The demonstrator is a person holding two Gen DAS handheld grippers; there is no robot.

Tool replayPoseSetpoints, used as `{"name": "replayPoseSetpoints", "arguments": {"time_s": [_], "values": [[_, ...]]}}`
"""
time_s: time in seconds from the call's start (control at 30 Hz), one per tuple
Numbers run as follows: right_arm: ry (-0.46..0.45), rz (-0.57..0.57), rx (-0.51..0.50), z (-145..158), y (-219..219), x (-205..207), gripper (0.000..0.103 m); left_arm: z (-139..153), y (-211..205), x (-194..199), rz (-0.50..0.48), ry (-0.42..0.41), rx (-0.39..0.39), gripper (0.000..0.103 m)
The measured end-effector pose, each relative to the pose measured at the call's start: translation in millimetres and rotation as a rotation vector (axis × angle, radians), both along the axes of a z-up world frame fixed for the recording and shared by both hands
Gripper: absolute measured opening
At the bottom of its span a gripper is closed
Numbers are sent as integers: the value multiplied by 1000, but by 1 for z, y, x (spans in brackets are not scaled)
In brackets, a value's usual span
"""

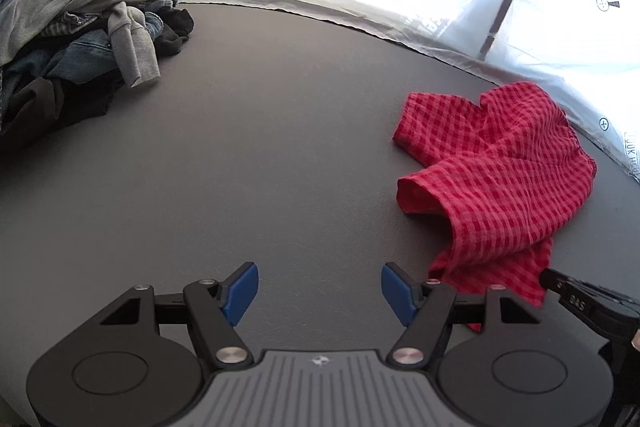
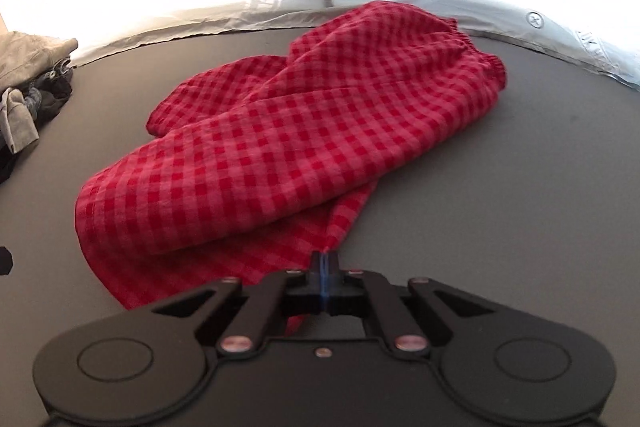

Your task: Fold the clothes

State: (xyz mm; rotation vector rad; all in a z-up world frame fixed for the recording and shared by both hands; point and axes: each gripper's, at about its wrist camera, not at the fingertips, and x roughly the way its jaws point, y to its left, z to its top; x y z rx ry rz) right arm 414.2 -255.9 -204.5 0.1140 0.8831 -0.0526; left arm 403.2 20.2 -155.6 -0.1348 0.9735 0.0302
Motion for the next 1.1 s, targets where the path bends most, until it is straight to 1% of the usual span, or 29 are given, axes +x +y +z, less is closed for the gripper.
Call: {"name": "replayPoseSetpoints", "arguments": {"time_s": [0.07,0.13,0.23,0.4,0.47,0.53,0.6,0.67,0.73,0.83,0.87,0.93,1.1], "values": [[-15,-63,-80,4,-23,-17,0,1,0,-2,2,-6,-2,69],[-16,-165,-177,6,-56,-41,0,0,-2,-4,-4,-3,0,69],[12,-358,-325,5,-111,-79,0,-3,-7,-6,-28,6,5,69],[112,-668,-342,-5,-182,-132,0,-5,-23,-1,-92,25,-12,69],[125,-696,-300,-12,-185,-141,0,-4,-32,5,-128,27,-22,69],[114,-698,-342,-18,-175,-140,0,-3,-44,15,-164,21,-31,69],[129,-676,-406,-22,-164,-131,2,-2,-56,26,-194,13,-43,69],[117,-674,-427,-23,-160,-128,2,-1,-69,40,-223,3,-53,69],[95,-675,-421,-27,-162,-134,2,-1,-81,57,-246,-6,-58,69],[61,-698,-385,-26,-172,-131,2,-3,-103,86,-282,-21,-60,69],[57,-696,-388,-27,-173,-130,2,-6,-110,97,-294,-19,-64,70],[52,-686,-406,-29,-173,-128,2,-14,-124,118,-323,-11,-75,75],[55,-672,-432,-31,-175,-124,2,-38,-166,162,-414,21,-74,75]]}}
